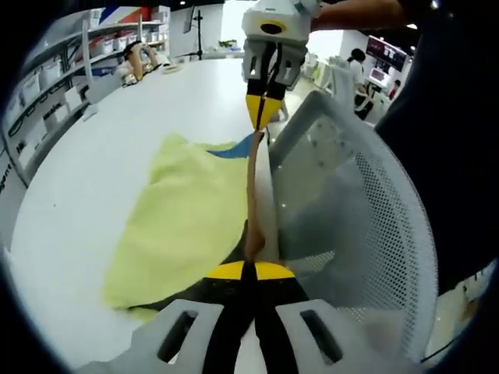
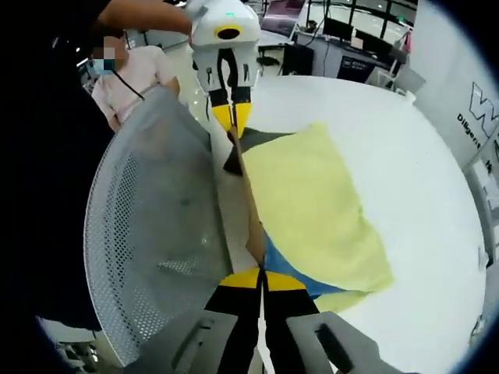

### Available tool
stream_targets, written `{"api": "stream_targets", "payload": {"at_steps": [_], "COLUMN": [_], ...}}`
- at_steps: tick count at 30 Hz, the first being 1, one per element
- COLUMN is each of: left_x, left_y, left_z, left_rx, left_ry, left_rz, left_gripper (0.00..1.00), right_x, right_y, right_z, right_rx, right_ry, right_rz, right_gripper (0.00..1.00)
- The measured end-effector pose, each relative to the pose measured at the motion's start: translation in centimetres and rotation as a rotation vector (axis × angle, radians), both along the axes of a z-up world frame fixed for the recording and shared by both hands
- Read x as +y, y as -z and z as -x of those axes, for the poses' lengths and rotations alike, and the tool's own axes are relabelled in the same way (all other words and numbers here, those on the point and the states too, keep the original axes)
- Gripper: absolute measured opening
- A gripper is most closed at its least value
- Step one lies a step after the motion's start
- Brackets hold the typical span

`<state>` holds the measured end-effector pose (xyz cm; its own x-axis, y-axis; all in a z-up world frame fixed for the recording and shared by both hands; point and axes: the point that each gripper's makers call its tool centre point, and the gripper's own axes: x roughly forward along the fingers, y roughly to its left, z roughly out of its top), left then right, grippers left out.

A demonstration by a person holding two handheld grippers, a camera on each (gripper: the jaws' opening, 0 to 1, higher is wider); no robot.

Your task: Fold the garment on the visible template until the final outline fits inside the template.

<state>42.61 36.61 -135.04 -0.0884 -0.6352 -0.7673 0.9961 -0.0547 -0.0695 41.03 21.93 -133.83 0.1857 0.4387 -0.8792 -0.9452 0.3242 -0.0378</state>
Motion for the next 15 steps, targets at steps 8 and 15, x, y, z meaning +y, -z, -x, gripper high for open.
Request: {"api": "stream_targets", "payload": {"at_steps": [8,15], "left_x": [0.2,-0.2], "left_y": [-0.1,-1.6], "left_z": [-1.3,-3.9], "left_rx": [-0.001,-0.038], "left_ry": [-0.023,-0.057], "left_rz": [0.003,0.025], "left_gripper": [0.01,0.01], "right_x": [0.5,0.2], "right_y": [-2.0,-2.7], "right_z": [-3.0,-4.1], "right_rx": [-0.188,-0.268], "right_ry": [0.007,0.011], "right_rz": [-0.016,0.001], "right_gripper": [0.00,0.00]}}
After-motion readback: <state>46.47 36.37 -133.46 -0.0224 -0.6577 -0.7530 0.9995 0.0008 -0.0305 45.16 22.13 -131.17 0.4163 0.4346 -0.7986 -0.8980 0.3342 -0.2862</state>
